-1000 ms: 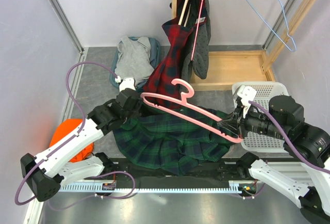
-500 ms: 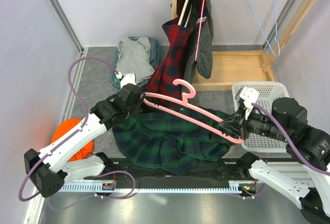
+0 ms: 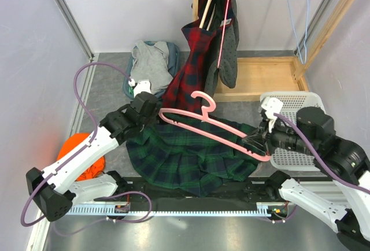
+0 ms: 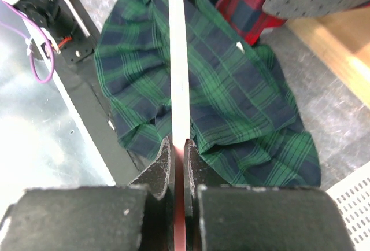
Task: Place the skirt on the hanger
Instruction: Hang the skirt on the hanger.
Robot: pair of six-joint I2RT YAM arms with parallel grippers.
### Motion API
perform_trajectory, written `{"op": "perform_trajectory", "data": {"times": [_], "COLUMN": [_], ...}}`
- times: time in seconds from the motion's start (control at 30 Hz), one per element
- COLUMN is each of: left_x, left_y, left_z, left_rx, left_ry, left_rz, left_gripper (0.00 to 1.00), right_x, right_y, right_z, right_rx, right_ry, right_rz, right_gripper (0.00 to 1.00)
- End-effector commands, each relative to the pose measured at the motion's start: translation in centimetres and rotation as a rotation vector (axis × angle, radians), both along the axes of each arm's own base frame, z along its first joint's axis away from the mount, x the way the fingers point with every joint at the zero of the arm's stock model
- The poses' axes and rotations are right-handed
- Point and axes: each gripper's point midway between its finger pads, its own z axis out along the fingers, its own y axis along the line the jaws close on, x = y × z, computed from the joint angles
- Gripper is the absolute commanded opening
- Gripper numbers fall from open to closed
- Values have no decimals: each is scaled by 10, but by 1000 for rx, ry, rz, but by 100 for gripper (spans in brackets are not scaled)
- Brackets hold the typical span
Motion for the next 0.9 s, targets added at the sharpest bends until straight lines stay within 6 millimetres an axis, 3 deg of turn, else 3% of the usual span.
{"op": "perform_trajectory", "data": {"times": [0.0, 0.1, 0.23, 0.33, 0.47, 0.6, 0.87], "left_x": [3, -4, -24, -37, -52, -57, -70], "left_y": [3, -5, -37, -50, -60, -62, -80], "left_z": [43, 50, 53, 52, 55, 67, 91], "left_rx": [-48, -61, -123, -142, -159, -187, -297], "left_ry": [-114, -126, -112, -102, -104, -137, -196], "left_rz": [-23, -118, -376, -510, -636, -662, -757], "left_gripper": [2, 2, 2, 2, 2, 2, 2], "right_x": [15, 22, 37, 48, 67, 80, 97], "right_y": [12, 18, 31, 46, 59, 74, 105], "right_z": [-11, -15, -15, -12, 10, 17, -34], "right_rx": [-27, -46, -58, -54, -53, -48, 111], "right_ry": [34, 53, 64, 58, -18, -62, -2], "right_rz": [-4, 0, 4, 38, 66, 108, 52], "right_gripper": [0, 0, 0, 0, 0, 0, 0]}}
